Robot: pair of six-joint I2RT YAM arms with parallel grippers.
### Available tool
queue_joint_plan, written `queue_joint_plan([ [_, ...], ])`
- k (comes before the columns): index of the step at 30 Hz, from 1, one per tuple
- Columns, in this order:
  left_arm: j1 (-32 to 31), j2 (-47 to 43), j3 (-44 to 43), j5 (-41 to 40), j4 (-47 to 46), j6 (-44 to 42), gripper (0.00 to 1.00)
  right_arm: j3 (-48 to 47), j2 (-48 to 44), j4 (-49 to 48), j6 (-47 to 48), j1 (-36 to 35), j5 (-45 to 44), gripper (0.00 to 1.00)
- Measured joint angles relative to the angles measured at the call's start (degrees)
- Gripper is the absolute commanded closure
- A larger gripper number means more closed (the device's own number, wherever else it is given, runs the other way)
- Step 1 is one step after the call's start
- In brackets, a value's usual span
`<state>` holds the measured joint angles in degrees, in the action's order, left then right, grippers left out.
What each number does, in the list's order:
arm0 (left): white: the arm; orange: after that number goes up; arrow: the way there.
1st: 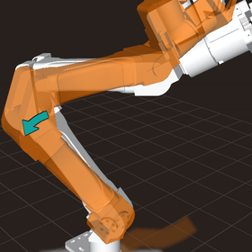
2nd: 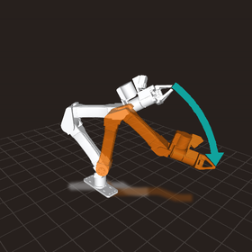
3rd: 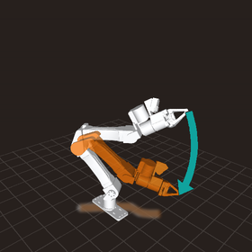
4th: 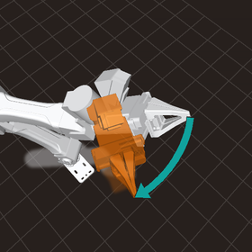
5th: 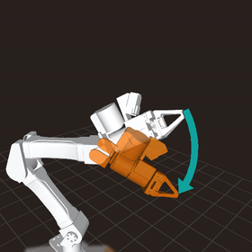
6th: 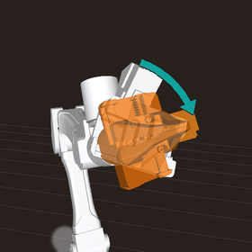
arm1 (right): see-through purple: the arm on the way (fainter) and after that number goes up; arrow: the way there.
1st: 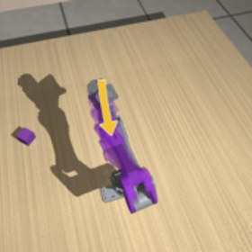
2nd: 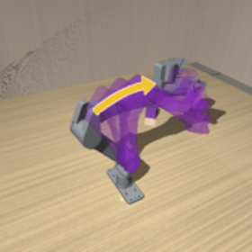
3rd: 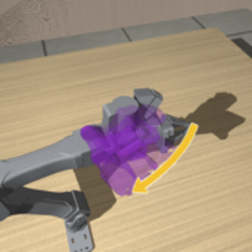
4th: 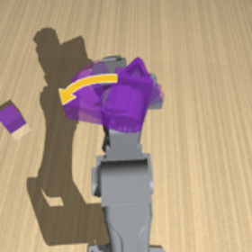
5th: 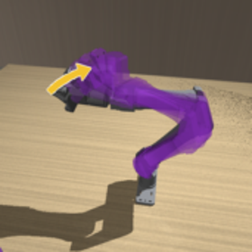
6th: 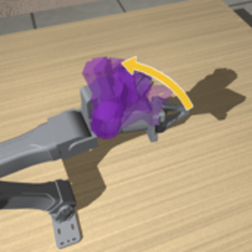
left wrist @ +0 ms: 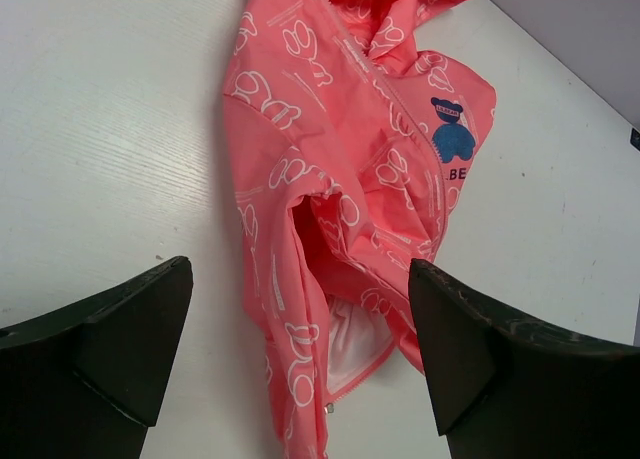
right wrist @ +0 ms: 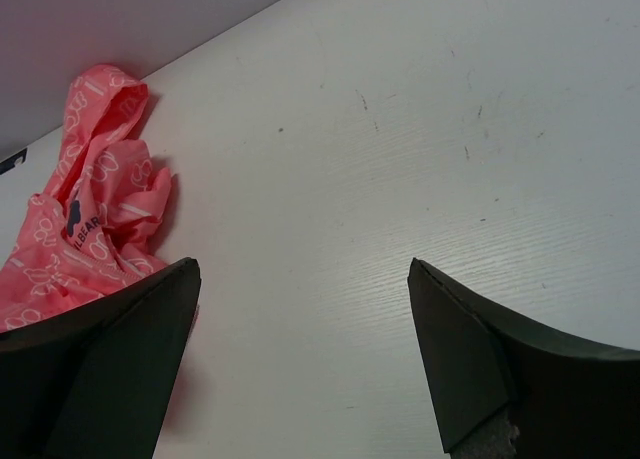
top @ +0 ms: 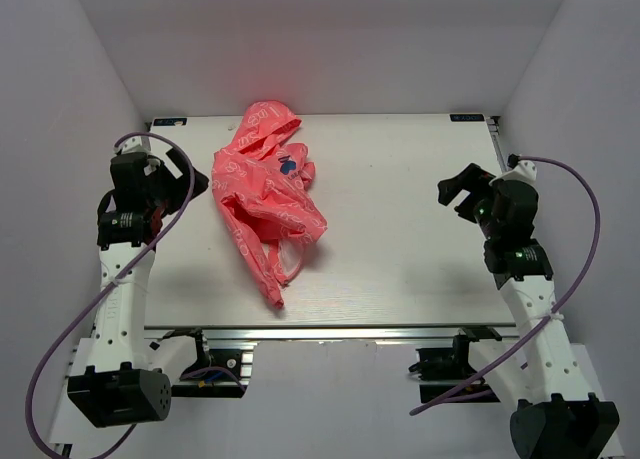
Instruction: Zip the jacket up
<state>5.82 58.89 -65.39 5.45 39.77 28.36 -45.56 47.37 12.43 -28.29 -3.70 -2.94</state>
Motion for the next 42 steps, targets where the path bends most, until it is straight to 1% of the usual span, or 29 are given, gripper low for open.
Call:
queue_joint_plan([
  [5,0.0,1.0,0.0,0.0,0.3,0.6,0.02,0.0,-1.6,-0.2,0.7,0.0,1.4,0.11],
  [10,0.0,4.1,0.0,-0.1,-0.2,1.9,0.02,0.0,-0.6,-0.4,2.1,0.0,3.7,0.11],
  [14,0.0,8.4,1.7,1.2,-4.2,4.7,0.02,-1.2,3.7,0.0,4.4,0.0,7.0,0.11],
  [17,0.0,14.2,3.5,4.9,-9.2,6.5,0.02,-4.2,8.9,0.6,6.5,-0.7,9.8,0.11],
  [19,0.0,18.6,5.4,8.2,-14.4,8.1,0.02,-6.4,12.3,0.9,8.2,-2.8,9.6,0.11],
  [22,0.0,24.9,8.8,12.7,-22.0,10.8,0.02,-9.8,17.8,0.9,10.7,-9.3,7.2,0.11],
  [26,-0.5,32.8,9.1,16.2,-27.6,13.0,0.02,-17.0,28.4,0.8,13.0,-18.0,3.8,0.11],
  [27,-0.7,34.4,8.6,16.4,-28.1,13.1,0.04,-19.5,31.6,0.6,13.2,-19.5,3.6,0.11],
  [28,-0.9,35.8,8.0,16.7,-28.5,13.1,0.10,-22.3,35.3,0.0,13.4,-20.7,3.4,0.11],
  [29,-1.1,37.3,7.5,17.1,-29.0,13.2,0.28,-25.2,39.1,-0.8,13.4,-21.7,3.1,0.11],
  [30,-1.3,38.5,7.1,17.6,-29.6,13.6,0.42,-27.8,42.1,-1.6,13.4,-22.5,2.7,0.11],
  [31,-1.4,39.4,6.8,18.1,-30.0,13.5,0.53,-31.6,46.1,-1.3,13.2,-23.6,2.3,0.11],
  [32,-1.5,40.3,6.4,18.5,-30.3,13.3,0.68,-35.6,50.2,-1.7,12.8,-24.4,1.8,0.11],
  [33,-1.6,41.1,6.1,18.7,-30.6,13.5,0.75,-39.5,54.1,-2.4,12.3,-25.2,1.4,0.11],
  [35,-1.6,42.2,5.4,18.4,-30.0,12.9,0.85,-48.2,61.8,-2.0,11.1,-26.5,0.5,0.11],
  [36,-1.7,42.6,4.9,17.9,-29.4,12.6,0.94,-53.0,65.9,-2.1,10.2,-27.0,0.0,0.11],
  [37,-1.7,42.8,4.4,17.5,-28.7,12.2,0.98,-57.3,69.5,-2.1,9.2,-27.4,-0.3,0.11],
  [42,-1.8,43.0,2.3,15.4,-25.6,10.3,1.00,-75.6,86.0,-3.6,3.7,-28.6,0.7,0.11],
])
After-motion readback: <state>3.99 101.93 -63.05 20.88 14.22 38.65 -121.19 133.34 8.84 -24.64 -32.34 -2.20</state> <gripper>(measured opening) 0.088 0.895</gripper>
